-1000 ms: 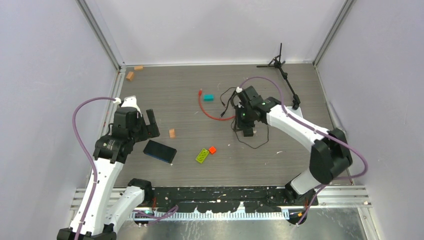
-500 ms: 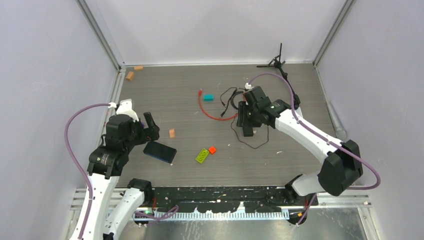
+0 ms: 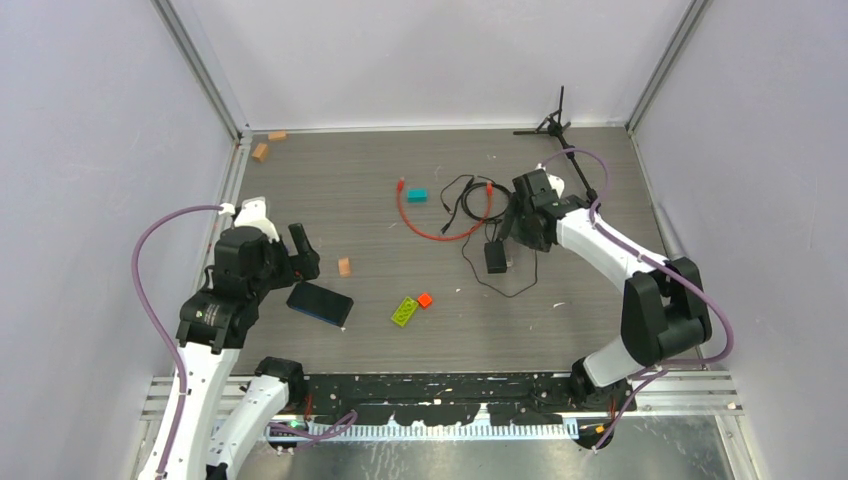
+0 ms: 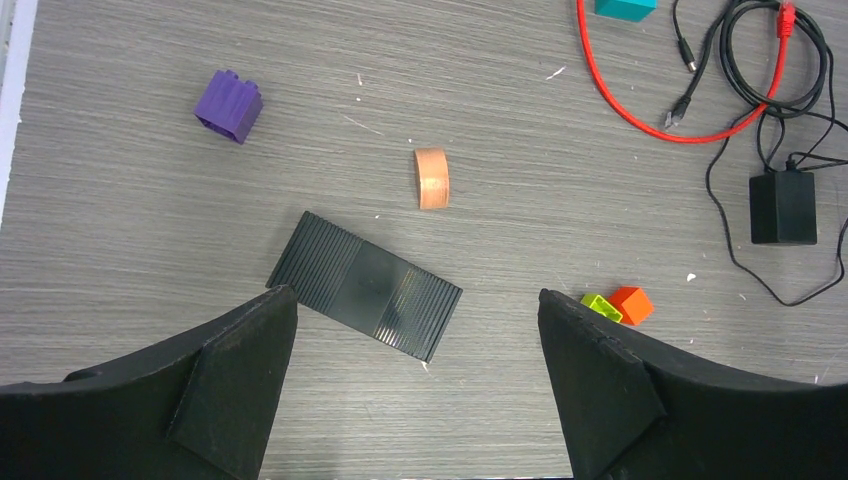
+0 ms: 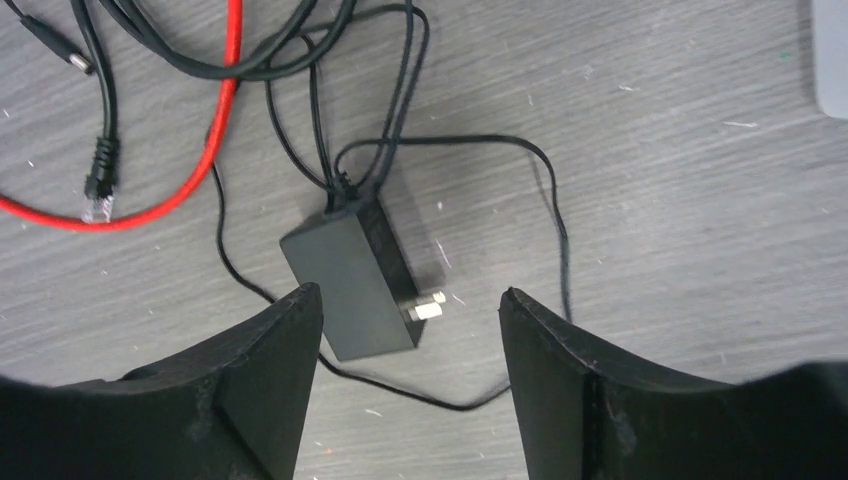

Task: Insert the plug into the switch port
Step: Pick up the power from the center of the board.

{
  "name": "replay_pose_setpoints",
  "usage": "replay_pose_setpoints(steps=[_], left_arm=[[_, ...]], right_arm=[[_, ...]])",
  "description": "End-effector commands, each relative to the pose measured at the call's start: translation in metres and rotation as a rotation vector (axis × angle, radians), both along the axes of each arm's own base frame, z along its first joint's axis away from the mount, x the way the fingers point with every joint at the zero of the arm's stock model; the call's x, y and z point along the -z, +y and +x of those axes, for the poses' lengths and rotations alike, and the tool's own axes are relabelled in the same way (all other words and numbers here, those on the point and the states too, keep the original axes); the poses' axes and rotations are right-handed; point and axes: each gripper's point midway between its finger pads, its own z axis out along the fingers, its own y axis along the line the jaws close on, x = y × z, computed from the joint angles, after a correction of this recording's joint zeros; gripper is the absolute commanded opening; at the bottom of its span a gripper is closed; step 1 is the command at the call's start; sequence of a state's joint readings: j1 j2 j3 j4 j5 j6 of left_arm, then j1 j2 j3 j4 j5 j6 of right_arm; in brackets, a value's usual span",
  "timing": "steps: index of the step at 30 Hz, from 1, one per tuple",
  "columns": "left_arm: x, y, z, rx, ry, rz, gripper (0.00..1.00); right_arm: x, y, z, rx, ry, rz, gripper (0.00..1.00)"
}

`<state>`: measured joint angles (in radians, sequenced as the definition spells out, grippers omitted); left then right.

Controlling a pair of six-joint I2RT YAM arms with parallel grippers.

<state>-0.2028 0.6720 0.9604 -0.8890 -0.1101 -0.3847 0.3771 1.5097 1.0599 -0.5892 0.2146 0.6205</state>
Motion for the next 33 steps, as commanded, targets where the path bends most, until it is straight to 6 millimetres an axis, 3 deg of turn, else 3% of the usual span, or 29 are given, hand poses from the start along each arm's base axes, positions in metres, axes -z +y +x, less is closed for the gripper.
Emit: replay_pose_setpoints(steps=[1,5,10,20,26,30,33], left_arm=[[-0.007,-0.002,0.007,0.016,-0.034,-0.002,0.92],[-0.007,-0.002,0.007,0.016,-0.033,-0.002,0.92],[-0.006,-0.002,0.007,0.016,-0.033,-0.001,0.92],[-0.005,-0.003,0.008,0.018,-0.027,0.0,0.92],[-0.005,-0.003,0.008,0.016,-0.025,0.002,0.92],[-0.005,-0.002,0.008,0.014,-0.026,0.007,0.92],[-0.006,-0.001,0.008,0.014,-0.03,0.007,0.92]], right_arm=[[-0.003,0.024,0.029,0.0,-0.066,0.103,0.71],[0.005,0.024,0.045,0.042,-0.077,0.113,0.71],[0.016,0.01,0.061,0.123,-0.087,0.086,0.63],[0.009,0.003,0.083,0.14,-0.141,0.076,0.27],[-0.019,-0.004,0.085,0.14,-0.208,0.081,0.01],[-0.053,-0.012,0.083,0.153,-0.284,0.089,0.0],[-0.09,-0.018,0.08,0.156,-0.352,0.085,0.01]])
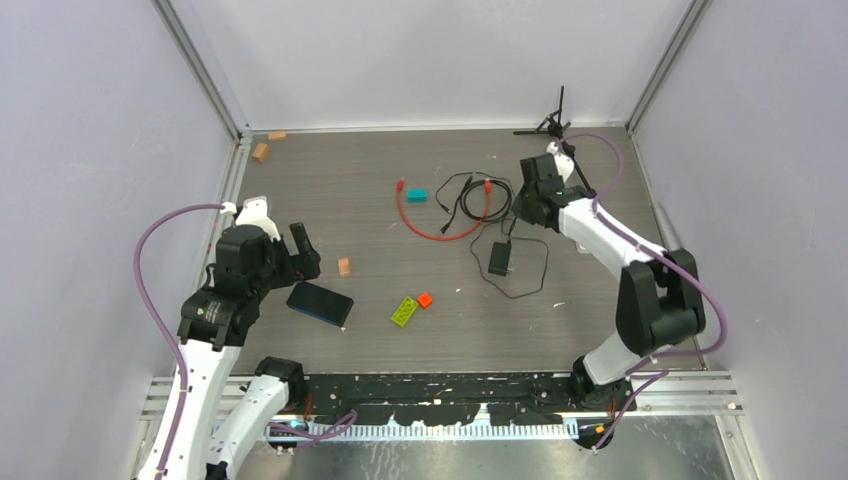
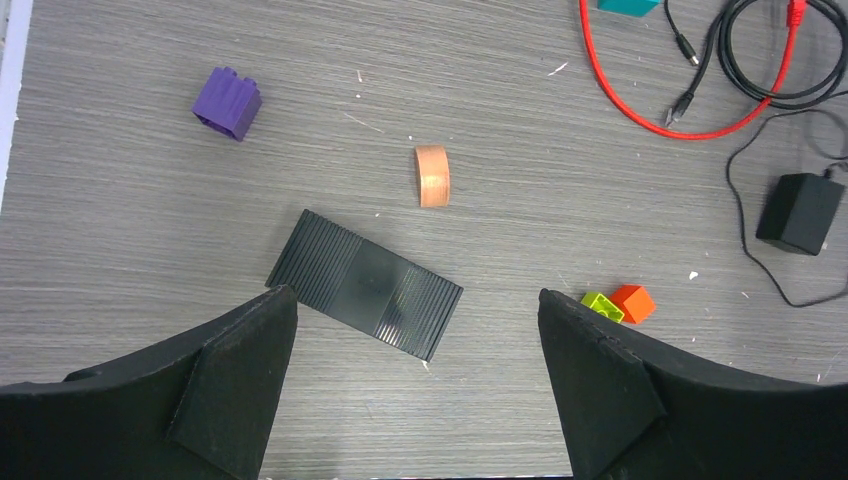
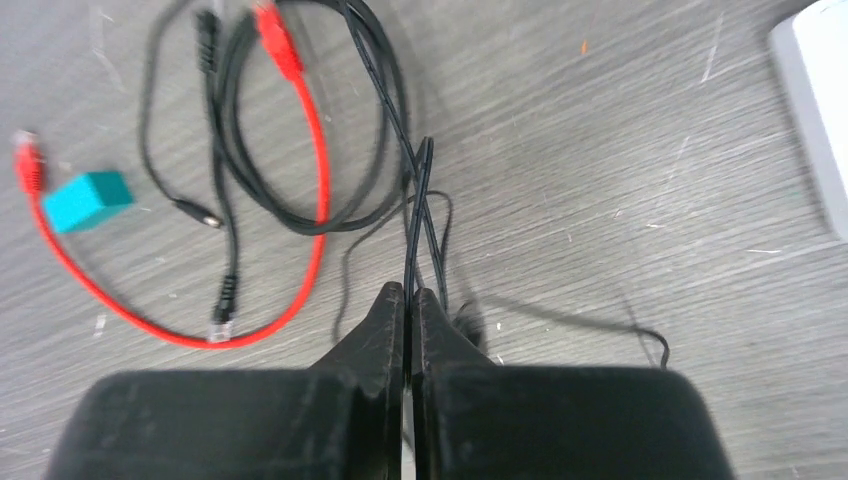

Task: Insert the plug into the switch port
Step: Pick up the power from the center of the board.

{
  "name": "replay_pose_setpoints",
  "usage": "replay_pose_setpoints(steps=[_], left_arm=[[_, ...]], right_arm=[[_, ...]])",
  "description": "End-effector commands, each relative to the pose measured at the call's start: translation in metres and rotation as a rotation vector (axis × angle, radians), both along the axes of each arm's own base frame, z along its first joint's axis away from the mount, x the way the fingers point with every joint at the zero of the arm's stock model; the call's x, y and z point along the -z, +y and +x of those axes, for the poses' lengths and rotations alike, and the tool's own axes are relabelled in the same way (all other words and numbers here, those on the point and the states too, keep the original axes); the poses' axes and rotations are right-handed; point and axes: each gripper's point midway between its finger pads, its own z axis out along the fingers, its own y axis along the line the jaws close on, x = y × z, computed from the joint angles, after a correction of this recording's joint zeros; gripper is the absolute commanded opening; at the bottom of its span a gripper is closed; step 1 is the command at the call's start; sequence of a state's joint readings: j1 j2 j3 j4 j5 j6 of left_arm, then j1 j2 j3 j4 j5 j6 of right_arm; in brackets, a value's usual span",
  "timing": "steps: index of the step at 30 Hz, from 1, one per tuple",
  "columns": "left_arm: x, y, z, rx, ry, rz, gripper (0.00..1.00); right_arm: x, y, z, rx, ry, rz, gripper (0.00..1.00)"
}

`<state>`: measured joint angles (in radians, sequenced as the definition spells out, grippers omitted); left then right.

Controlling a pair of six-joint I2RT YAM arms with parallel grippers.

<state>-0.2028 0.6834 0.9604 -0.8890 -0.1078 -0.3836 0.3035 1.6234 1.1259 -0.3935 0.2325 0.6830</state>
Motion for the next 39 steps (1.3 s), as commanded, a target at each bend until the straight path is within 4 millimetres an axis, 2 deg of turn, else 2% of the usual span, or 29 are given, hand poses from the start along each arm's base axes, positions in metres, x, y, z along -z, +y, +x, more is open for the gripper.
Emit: replay_pose_setpoints(steps=[1,7,12,18,22,28,31,35,39], left_arm=[[-0.008,-0.001,0.006,0.011,-0.042,0.004,0.92],[-0.009,0.0,0.006,0.01,-0.044,0.004,0.92],[-0.009,-0.001,0.006,0.012,-0.045,0.003,0.92],[-0.011,0.0,0.005,0.01,-0.055,0.003,0.92],[-0.016,-0.001,0.005,0.022,-0.077,0.002,0.93],[-0.054,-0.016,0.012,0.117,-0.218,-0.023,0.96],[-0.078,-0.039,0.014,0.214,-0.322,-0.114,0.97],[-0.106,-0.076,0.014,0.407,-0.469,-0.226,0.98],[-0.118,-0.092,0.024,0.479,-0.545,-0.285,0.98]], right_arm=[[-0.096,-0.013,0.011,0.031,-0.219,-0.005,0.0],[-0.177,-0.028,-0.001,0.041,-0.343,-0.043,0.01],[-0.232,-0.031,-0.014,0.006,-0.432,-0.044,0.0],[-0.276,-0.028,-0.03,-0.046,-0.513,-0.015,0.01],[-0.3,-0.008,-0.038,-0.177,-0.549,0.031,0.0],[-0.336,0.03,-0.061,-0.429,-0.616,0.133,0.0],[-0.352,0.044,-0.076,-0.528,-0.663,0.183,0.01],[-0.372,0.051,-0.092,-0.588,-0.718,0.216,0.0],[-0.386,0.06,-0.108,-0.674,-0.742,0.248,0.01]])
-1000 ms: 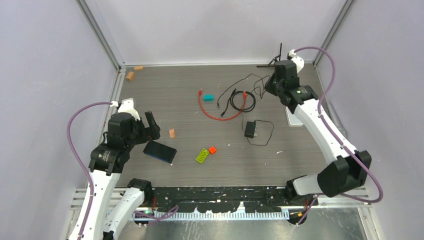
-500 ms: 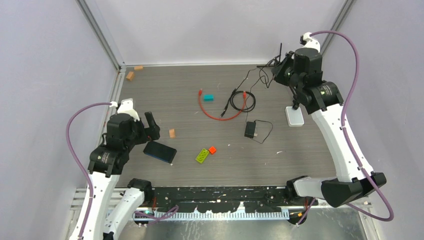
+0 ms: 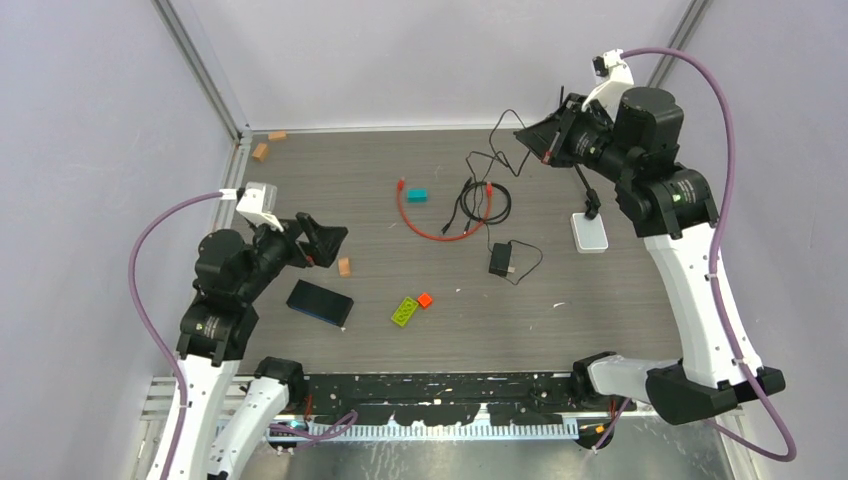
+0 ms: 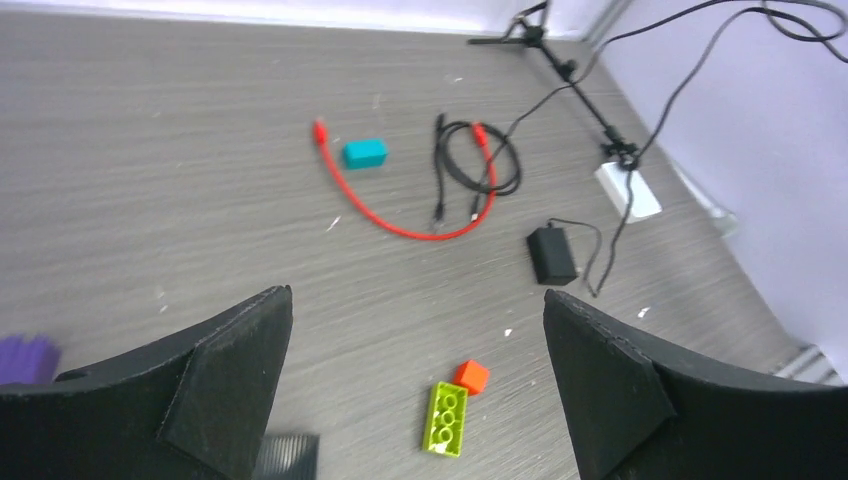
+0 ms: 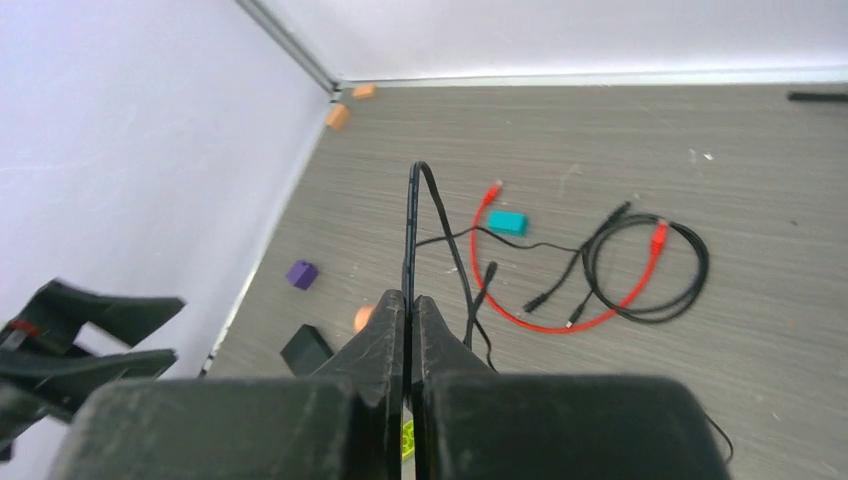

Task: Insert the plug into the switch port
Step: Pick up the power from the center of the board.

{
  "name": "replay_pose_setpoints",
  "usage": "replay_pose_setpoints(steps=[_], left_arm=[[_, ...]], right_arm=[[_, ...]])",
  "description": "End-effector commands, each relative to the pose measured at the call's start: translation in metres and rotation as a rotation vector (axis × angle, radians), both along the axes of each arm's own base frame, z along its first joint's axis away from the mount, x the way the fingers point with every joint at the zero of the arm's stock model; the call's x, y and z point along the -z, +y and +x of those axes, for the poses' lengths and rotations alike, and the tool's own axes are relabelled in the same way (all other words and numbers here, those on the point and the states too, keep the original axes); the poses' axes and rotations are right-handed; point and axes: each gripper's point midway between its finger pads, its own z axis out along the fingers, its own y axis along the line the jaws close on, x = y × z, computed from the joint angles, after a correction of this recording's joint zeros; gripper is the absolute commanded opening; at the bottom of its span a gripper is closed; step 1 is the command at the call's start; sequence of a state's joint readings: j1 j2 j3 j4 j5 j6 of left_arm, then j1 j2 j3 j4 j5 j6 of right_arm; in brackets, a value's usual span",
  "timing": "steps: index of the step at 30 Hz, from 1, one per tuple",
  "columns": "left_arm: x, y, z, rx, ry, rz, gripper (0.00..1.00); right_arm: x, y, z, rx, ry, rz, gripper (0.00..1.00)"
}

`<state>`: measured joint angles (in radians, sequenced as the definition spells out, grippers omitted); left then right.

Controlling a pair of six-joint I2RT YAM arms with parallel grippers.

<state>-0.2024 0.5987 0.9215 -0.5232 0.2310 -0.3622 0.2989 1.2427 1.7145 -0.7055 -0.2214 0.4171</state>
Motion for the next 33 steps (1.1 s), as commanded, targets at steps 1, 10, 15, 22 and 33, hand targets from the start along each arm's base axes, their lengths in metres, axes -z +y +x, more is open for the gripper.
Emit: replay_pose_setpoints(steps=[1,10,15,22,33], left_arm=[[-0.039,-0.034,0.011,0.178,-0.188,-0.096,0.97],[-0.036,-0.062,0.026,0.251,-0.316,-0.113,0.9],[-0.015,-0.112,0.019,0.36,-0.359,0.016,0.89],[0.034,-0.179,0.0,0.496,-0.449,0.231,0.86],[0.069,-0.207,-0.022,0.607,-0.503,0.178,0.87]], right_arm=[[-0.05,0.015,-0.035,-0.167,-0.146,0.04,0.01],[-0.064,0.026,-0.071,-0.317,-0.208,0.045,0.01],[-0.068,0.025,-0.081,-0.329,-0.222,0.046,0.0],[-0.08,0.019,-0.09,-0.297,-0.244,0.07,0.0],[-0.084,0.017,-0.1,-0.297,-0.245,0.092,0.01]])
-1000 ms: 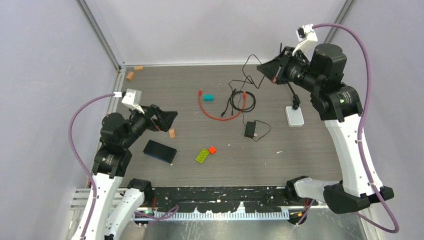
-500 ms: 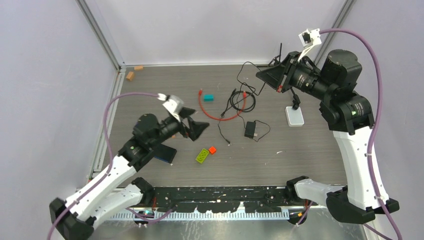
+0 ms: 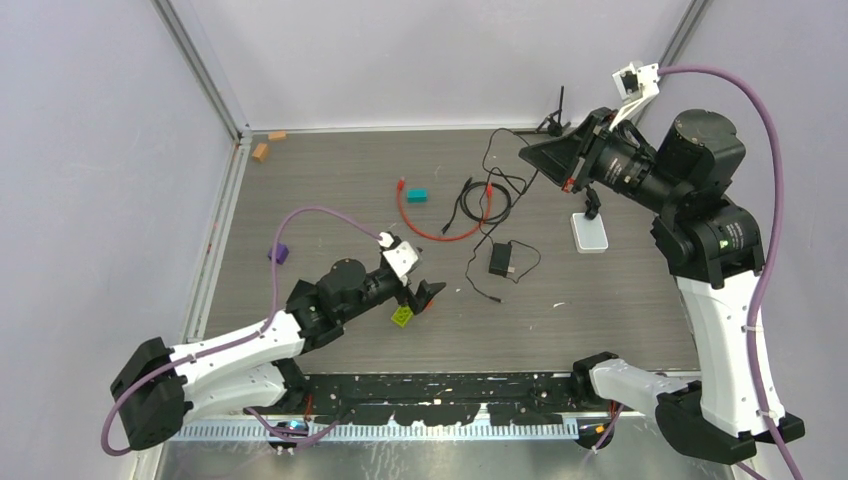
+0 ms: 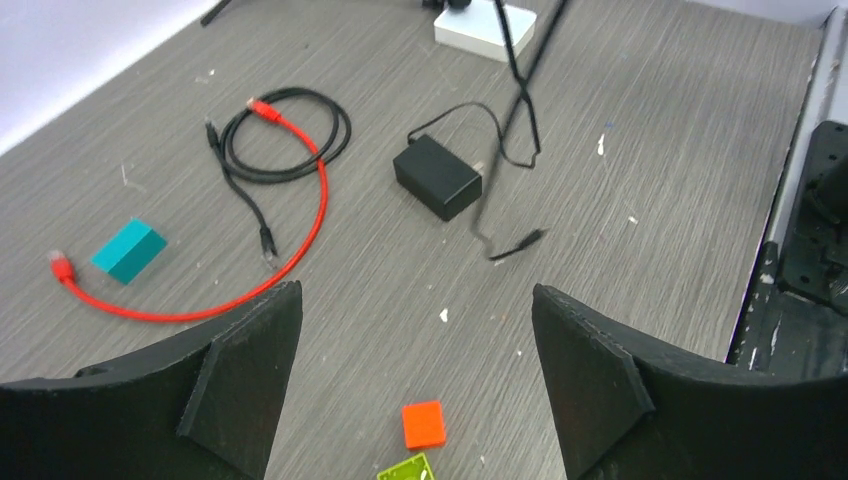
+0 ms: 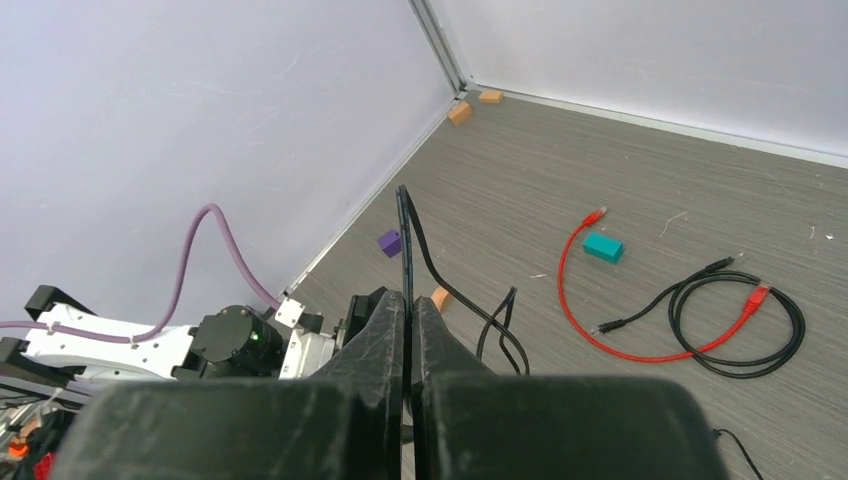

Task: Insert the plug into the switch port
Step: Pick up the power from the center of the board.

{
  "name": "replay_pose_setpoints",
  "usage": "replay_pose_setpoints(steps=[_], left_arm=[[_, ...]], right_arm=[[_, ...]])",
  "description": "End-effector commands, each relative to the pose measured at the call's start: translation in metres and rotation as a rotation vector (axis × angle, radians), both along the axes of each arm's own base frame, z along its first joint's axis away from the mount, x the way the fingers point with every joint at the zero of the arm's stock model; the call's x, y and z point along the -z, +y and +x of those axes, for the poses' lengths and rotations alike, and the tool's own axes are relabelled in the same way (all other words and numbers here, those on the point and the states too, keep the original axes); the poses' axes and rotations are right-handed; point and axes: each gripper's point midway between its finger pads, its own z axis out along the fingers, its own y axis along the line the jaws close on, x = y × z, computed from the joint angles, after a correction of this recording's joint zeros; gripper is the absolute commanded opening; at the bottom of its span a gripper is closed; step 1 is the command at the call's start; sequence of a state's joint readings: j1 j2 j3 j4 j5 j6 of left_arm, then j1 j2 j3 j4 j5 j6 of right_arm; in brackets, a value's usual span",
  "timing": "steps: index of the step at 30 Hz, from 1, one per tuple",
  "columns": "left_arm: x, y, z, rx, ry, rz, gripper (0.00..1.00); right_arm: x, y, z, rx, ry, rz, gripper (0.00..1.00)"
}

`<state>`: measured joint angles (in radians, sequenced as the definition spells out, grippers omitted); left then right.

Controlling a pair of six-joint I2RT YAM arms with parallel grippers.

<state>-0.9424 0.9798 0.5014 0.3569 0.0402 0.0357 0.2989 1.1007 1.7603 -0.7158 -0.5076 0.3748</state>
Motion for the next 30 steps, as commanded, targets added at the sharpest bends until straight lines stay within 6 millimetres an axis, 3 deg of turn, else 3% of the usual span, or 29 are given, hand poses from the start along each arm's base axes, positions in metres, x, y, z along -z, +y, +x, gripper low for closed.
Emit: replay_pose_setpoints(steps=[1,5,9,15,23,30], left_arm=[[-0.039,-0.017,-0.005,0.061,-0.113,-0.153,0.87],[-0.037,-0.03,-0.015,0.124,-0.1,-0.193,0.87],[-0.027,-0.034,-0.007,0.088,-0.117,-0.175,0.9],[-0.021,-0.017,0.025,-0.086,-0.21,-0.094,0.93],[-0.019,0.003,0.03,-0.176,-0.223,-0.11,0.91],[-0.01,-0.025,0.019,-0.05,-0.164,-0.139,0.9]], right_arm=[[-0.025,-0.002,-0.013,-0.01,-0.061,0.048,0.0],[-0.033,-0.001,-0.014,-0.005,-0.066,0.085,0.0],[-0.04,0.001,-0.017,-0.02,-0.066,0.119,0.01],[-0.044,0.006,-0.023,-0.062,-0.06,0.136,0.0],[-0.044,0.01,-0.03,-0.101,-0.053,0.149,0.01],[-0.048,0.013,-0.037,-0.137,-0.049,0.182,0.01]])
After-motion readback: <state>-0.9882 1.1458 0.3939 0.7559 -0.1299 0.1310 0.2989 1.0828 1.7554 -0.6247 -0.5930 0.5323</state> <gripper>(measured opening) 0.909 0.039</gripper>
